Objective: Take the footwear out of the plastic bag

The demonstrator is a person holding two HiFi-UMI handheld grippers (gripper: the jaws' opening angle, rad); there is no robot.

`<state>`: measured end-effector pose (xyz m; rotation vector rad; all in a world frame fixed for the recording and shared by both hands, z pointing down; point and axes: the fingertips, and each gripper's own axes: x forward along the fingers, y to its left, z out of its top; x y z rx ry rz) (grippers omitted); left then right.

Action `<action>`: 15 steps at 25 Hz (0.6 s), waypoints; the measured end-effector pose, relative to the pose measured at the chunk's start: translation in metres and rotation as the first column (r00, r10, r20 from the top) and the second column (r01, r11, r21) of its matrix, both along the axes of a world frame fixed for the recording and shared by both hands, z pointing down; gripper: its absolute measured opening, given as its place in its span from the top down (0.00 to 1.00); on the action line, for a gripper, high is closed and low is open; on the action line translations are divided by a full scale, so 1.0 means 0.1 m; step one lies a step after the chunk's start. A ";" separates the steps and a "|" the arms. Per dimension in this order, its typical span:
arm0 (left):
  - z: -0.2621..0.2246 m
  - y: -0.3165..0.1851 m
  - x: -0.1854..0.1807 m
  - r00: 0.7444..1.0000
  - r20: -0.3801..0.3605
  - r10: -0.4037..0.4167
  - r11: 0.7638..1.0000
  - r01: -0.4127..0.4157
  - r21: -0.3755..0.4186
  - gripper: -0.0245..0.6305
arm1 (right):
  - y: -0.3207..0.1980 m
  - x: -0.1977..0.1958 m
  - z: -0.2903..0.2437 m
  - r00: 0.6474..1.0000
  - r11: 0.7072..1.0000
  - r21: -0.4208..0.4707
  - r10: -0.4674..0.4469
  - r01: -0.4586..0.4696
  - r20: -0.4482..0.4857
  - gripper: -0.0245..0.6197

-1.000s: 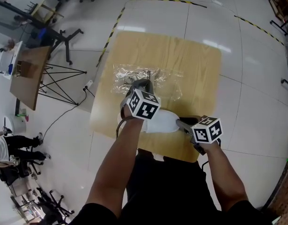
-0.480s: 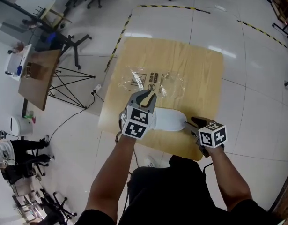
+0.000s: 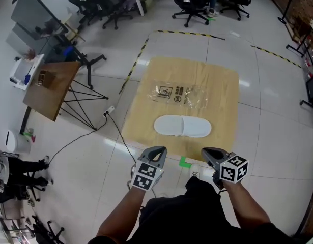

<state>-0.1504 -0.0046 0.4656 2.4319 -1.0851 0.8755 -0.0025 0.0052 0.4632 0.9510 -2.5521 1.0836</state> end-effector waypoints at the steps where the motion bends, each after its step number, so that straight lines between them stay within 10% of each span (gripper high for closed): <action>1: -0.01 0.18 -0.07 1.000 -0.025 -0.003 1.000 0.003 -0.016 0.95 | 0.17 -0.08 -0.06 1.000 1.000 0.011 0.004 -0.004 0.010 0.96; 15: -0.13 2.13 -1.07 0.974 -0.219 -0.061 0.994 0.038 -0.107 0.95 | 2.29 -0.67 -0.47 0.976 0.979 0.032 0.201 -0.199 -0.087 0.96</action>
